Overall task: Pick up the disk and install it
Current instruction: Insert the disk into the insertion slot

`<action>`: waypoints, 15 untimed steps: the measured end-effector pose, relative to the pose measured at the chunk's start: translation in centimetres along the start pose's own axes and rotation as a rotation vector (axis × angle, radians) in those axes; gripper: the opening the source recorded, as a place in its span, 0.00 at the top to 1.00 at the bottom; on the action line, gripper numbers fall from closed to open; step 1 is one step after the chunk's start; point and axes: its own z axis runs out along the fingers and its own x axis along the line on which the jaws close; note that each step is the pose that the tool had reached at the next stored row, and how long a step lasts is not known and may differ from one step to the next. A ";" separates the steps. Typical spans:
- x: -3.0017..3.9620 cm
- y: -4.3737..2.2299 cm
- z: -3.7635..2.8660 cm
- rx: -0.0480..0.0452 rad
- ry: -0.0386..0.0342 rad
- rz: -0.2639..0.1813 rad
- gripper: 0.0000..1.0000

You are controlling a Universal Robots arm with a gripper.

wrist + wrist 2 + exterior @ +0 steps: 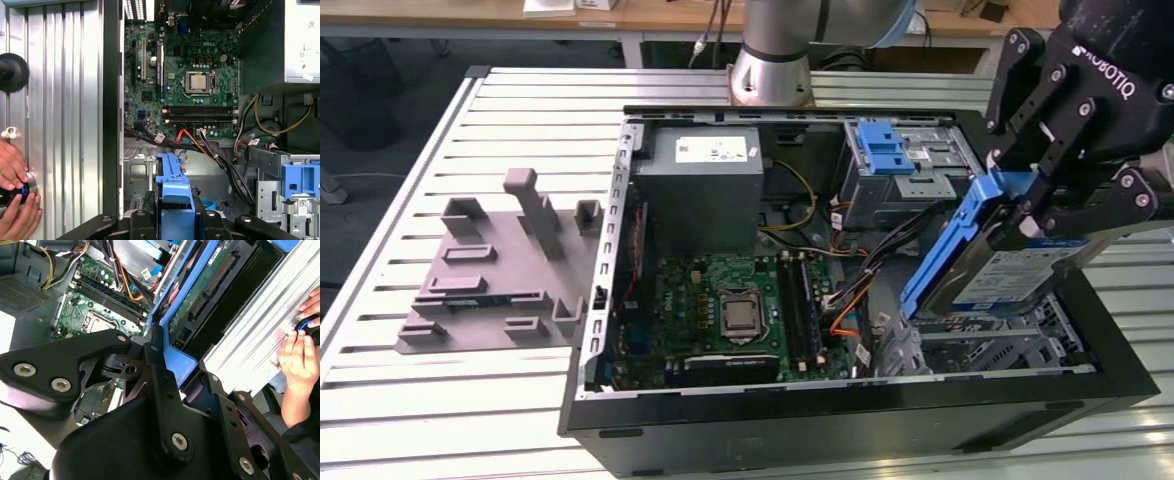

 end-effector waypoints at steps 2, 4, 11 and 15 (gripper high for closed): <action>0.00 -0.31 0.07 0.0001 0.0002 0.000 0.64; 0.00 -0.69 0.15 0.0001 0.0001 0.000 0.64; 0.00 -1.04 0.56 0.0001 0.0002 0.000 0.64; 0.06 -1.09 0.82 0.0001 0.0000 0.000 0.64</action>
